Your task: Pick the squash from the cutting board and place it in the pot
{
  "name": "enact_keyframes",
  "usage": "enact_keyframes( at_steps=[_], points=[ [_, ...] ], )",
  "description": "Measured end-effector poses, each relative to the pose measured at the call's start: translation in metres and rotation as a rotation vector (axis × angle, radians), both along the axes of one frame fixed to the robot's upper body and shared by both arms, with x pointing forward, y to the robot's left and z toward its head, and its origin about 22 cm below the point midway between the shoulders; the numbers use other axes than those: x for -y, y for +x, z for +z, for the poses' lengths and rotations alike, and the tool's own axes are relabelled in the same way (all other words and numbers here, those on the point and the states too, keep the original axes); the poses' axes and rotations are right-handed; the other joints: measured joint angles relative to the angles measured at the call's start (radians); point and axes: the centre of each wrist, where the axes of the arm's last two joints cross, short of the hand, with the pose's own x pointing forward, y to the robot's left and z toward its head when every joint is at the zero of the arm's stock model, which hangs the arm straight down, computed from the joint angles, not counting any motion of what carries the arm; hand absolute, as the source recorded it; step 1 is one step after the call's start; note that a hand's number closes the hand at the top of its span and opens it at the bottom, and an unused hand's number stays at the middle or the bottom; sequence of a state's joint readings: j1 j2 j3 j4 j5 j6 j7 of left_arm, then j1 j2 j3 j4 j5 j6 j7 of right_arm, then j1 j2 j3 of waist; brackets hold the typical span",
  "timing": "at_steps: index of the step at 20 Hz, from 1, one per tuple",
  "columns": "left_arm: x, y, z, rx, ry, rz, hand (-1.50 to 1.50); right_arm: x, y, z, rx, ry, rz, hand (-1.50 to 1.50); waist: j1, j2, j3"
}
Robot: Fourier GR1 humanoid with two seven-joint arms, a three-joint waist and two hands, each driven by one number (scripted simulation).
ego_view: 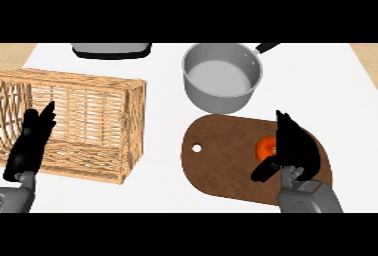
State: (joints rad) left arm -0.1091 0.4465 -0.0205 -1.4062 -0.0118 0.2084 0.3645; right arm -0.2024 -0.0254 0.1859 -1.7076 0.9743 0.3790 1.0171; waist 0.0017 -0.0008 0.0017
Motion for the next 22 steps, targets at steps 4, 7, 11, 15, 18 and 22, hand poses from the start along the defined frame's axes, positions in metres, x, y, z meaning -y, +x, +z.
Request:
enact_keyframes(
  at_steps=[4, 7, 11, 15, 18, 22],
  points=[
    [-0.002, -0.001, 0.003, 0.004, 0.006, 0.004, 0.0, 0.002, -0.004, -0.008, -0.02, 0.005, -0.01, -1.5, 0.0, -0.001, 0.0],
    [0.001, -0.001, 0.005, -0.001, -0.005, 0.003, 0.0, -0.001, -0.001, -0.017, -0.043, 0.01, -0.017, -1.5, 0.001, 0.0, -0.001],
    [0.003, -0.005, 0.0, -0.004, -0.005, 0.002, 0.0, 0.002, 0.004, -0.025, -0.057, 0.018, -0.034, -1.5, 0.0, 0.0, -0.001],
    [0.004, -0.005, -0.003, -0.003, -0.007, 0.007, 0.0, 0.008, 0.002, -0.028, -0.059, 0.028, -0.04, -1.5, 0.0, -0.001, 0.0],
    [0.0, -0.002, 0.002, -0.002, -0.005, 0.005, 0.0, 0.007, 0.004, -0.038, -0.076, 0.029, -0.043, 1.5, -0.001, 0.0, -0.001],
    [0.006, -0.004, -0.002, -0.002, -0.001, 0.005, 0.0, 0.011, 0.011, -0.04, -0.049, 0.036, -0.042, 1.5, -0.001, -0.004, -0.002]
  ],
)
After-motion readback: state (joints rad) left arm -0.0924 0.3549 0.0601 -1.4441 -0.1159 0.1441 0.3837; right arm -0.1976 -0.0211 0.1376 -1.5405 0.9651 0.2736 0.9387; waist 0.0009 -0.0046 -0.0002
